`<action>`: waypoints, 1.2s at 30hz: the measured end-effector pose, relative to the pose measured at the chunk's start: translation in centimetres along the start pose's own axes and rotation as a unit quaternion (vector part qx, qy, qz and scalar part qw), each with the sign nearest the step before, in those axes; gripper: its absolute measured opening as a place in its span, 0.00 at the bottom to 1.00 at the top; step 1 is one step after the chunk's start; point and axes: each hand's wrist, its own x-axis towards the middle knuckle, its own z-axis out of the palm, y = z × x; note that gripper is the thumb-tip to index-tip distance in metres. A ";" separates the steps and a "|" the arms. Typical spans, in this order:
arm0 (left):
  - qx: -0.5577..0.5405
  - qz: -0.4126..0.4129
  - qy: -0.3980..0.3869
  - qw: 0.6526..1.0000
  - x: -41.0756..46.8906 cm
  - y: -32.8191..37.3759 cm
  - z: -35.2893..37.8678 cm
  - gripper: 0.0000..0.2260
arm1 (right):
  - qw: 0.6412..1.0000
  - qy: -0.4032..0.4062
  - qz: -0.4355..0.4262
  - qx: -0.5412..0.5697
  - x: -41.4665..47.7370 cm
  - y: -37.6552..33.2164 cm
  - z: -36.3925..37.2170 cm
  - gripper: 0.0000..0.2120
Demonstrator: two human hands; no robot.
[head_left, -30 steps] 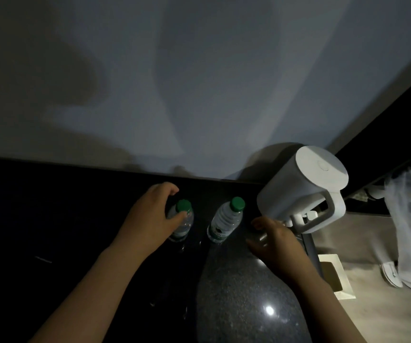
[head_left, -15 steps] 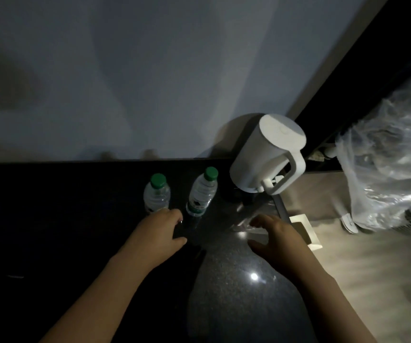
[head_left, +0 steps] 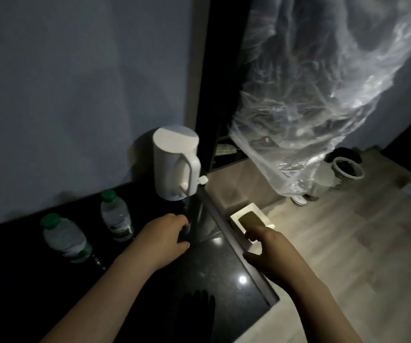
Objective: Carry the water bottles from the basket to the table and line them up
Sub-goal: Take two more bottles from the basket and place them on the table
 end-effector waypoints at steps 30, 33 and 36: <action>0.058 0.359 -0.202 0.910 17.4 48.4 22.2 0.18 | 0.918 0.149 0.360 0.071 -17.2 41.2 -14.7 0.18; 0.061 0.375 -0.213 0.900 21.2 52.2 23.6 0.18 | 0.908 0.142 0.387 0.076 -15.9 44.9 -16.8 0.18; 0.068 0.387 -0.224 0.892 24.9 55.7 24.5 0.18 | 0.898 0.135 0.411 0.075 -14.5 48.2 -18.6 0.18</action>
